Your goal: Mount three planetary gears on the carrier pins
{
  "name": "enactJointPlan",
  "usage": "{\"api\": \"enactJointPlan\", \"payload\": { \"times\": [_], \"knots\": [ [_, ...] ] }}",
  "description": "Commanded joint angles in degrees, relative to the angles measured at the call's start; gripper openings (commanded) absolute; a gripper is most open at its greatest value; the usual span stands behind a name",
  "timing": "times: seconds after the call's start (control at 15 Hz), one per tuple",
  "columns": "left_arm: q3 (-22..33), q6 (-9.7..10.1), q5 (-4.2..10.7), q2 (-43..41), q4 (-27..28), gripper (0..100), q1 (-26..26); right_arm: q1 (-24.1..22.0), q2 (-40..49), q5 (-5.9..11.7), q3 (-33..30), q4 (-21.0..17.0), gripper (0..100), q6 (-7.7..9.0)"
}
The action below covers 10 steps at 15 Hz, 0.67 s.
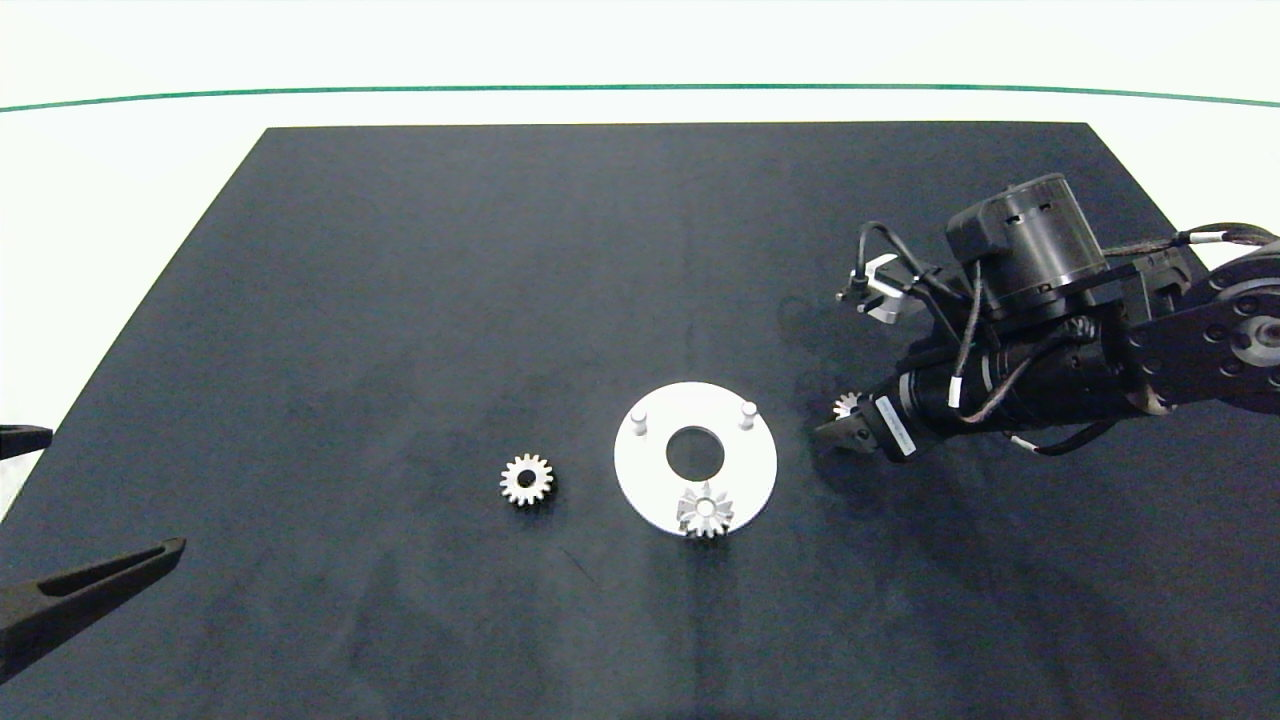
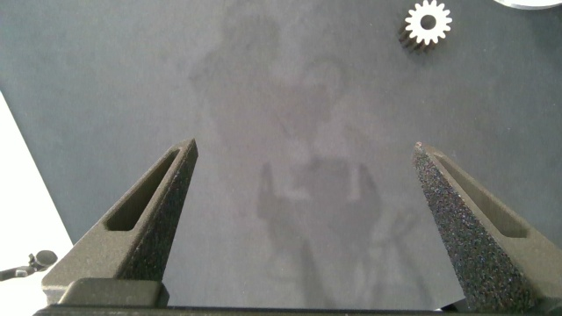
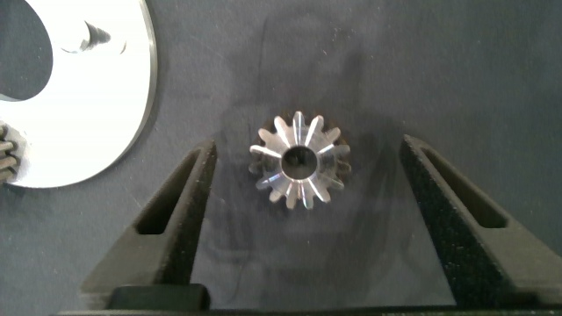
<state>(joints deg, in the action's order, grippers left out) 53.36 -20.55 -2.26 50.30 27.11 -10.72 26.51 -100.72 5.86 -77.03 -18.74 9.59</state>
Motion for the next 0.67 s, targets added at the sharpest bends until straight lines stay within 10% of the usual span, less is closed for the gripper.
{"api": "enactJointPlan", "payload": {
  "times": [0.07,0.67],
  "knots": [
    [0.0,-0.1,-0.03,-0.2,0.2,100,0.0,-0.1,-0.5,0.02,0.0,0.7,77,-0.01],
    [0.1,-0.1,-0.03,-0.3,0.1,100,0.0,-0.1,-1.6,0.02,0.0,0.9,59,0.07]
  ]
}}
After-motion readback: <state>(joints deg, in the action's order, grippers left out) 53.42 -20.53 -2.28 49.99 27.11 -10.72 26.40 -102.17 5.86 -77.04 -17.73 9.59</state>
